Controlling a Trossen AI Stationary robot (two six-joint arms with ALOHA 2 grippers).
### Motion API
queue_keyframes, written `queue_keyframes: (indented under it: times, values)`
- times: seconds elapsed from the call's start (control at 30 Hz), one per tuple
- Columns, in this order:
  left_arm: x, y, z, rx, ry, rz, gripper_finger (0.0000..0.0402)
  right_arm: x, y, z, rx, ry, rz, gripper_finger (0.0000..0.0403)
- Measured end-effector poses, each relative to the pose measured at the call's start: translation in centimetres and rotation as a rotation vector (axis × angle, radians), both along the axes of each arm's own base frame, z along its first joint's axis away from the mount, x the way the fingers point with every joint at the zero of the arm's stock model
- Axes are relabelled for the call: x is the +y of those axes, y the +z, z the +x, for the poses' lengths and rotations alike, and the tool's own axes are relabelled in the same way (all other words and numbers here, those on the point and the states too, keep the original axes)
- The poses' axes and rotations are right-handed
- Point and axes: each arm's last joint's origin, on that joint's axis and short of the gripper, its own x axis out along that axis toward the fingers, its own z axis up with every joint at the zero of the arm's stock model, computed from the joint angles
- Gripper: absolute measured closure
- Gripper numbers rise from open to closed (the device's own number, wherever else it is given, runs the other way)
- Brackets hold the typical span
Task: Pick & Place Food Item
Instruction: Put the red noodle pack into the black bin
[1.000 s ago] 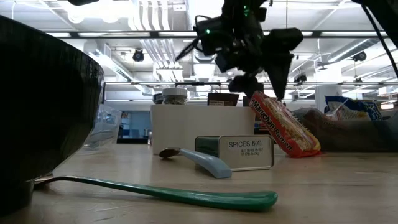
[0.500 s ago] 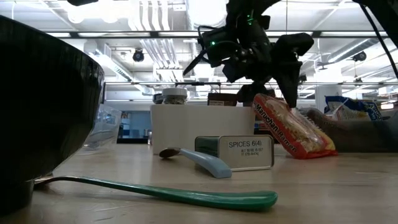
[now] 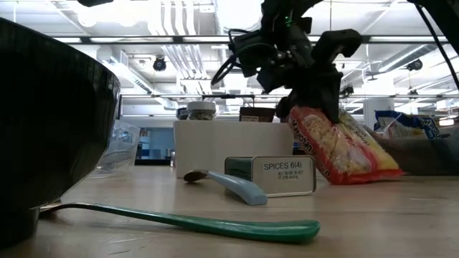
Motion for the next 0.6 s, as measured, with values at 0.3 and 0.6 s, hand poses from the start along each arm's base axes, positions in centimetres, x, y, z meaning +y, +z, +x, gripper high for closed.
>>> queue_keyframes:
  times: [0.3, 0.6]
  values:
    - [0.0, 0.0, 0.0, -0.001, 0.000, -0.001, 0.0182, 0.3, 1.3, -0.7, 0.018, -0.074, 0.040, 0.0369]
    - [0.0, 0.0, 0.0, -0.002, 0.000, -0.001, 0.0182, 0.6, 6.5, -2.9, -0.038, -0.350, -0.010, 0.0371]
